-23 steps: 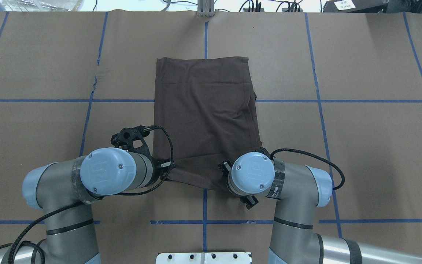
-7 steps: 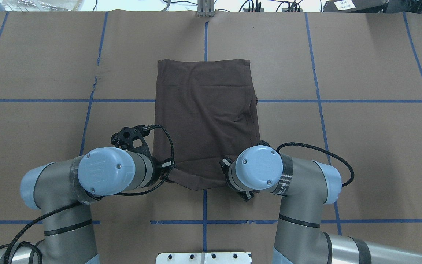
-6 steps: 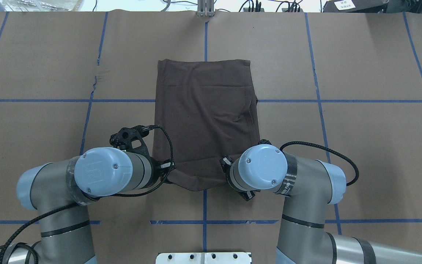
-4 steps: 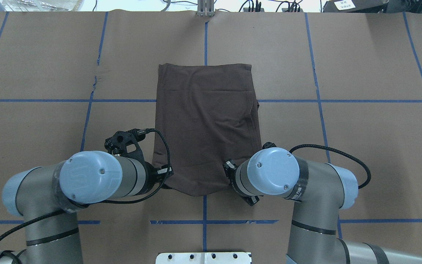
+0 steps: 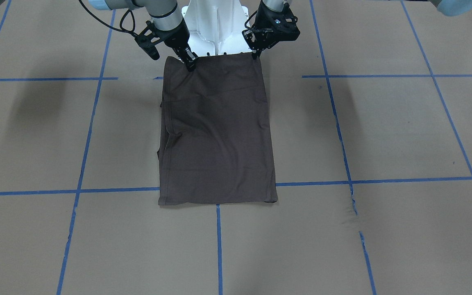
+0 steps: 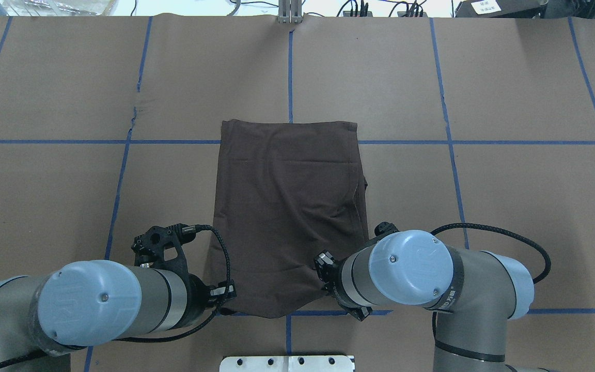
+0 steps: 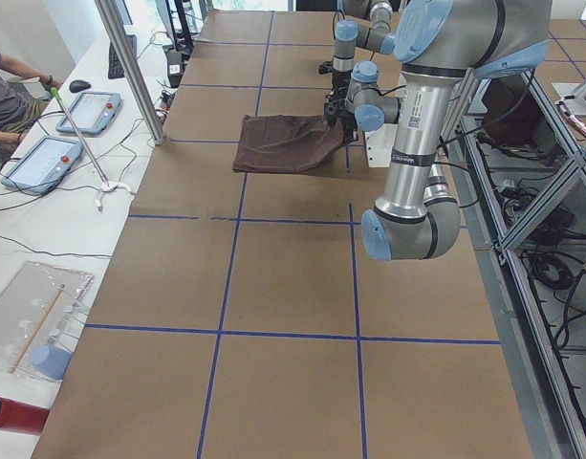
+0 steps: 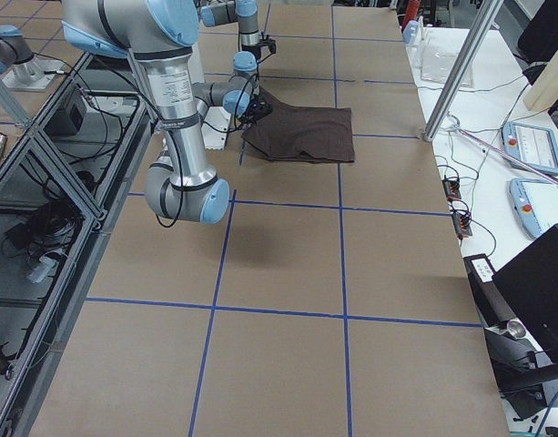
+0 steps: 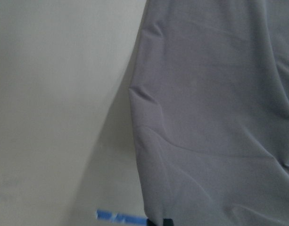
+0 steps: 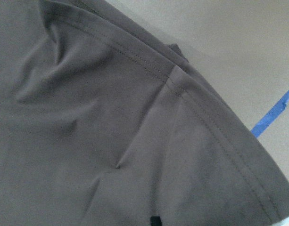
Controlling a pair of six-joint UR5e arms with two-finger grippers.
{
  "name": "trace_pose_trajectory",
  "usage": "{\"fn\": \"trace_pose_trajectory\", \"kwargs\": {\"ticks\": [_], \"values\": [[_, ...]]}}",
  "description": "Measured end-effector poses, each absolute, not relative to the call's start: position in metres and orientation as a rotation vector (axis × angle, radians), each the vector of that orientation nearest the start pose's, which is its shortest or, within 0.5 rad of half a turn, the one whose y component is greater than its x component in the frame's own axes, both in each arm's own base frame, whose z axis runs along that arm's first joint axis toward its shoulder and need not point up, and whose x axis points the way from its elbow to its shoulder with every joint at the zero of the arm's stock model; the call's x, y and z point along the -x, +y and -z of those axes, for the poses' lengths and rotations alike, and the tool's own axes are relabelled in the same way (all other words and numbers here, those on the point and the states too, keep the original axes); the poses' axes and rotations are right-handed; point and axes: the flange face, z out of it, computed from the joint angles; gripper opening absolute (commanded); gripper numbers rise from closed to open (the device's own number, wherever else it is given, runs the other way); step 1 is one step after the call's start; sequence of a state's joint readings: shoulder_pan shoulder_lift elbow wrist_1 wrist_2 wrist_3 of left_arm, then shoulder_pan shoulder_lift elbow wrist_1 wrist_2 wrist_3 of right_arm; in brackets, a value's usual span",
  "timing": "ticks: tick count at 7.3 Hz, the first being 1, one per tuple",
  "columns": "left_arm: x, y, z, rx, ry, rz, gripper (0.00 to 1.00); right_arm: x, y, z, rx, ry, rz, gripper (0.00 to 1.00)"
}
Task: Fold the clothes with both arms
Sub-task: 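Lift the near edge and fold it over toward the far edge with both grippers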
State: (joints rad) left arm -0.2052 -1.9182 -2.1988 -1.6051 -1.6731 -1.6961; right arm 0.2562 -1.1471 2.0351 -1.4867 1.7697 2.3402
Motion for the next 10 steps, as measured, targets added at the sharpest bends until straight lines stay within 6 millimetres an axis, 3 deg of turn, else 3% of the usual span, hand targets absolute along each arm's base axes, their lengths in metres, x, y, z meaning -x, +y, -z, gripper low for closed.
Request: {"fn": "trace_pose_trajectory", "kwargs": {"ticks": [2,6,8,10], "values": [[-0.465,-0.227,-0.187,0.058,1.052,0.248,0.00,0.502,-0.281,-0.217,0.403,-0.939,-0.864,0.00],[-0.451,-0.325,-0.186,-0.060,1.035,0.376,0.00,0.480,-0.398,-0.204,0.349,-0.952,-0.886,0.00],[-0.454,-0.368,-0.187,-0.102,1.041,0.426,0.00,0.501,-0.443,-0.205,0.299,-0.918,-0.851,0.00],[-0.470,-0.398,-0.203,-0.124,1.059,0.452,0.00,0.522,-0.469,-0.218,0.269,-0.869,-0.827,0.00]]}}
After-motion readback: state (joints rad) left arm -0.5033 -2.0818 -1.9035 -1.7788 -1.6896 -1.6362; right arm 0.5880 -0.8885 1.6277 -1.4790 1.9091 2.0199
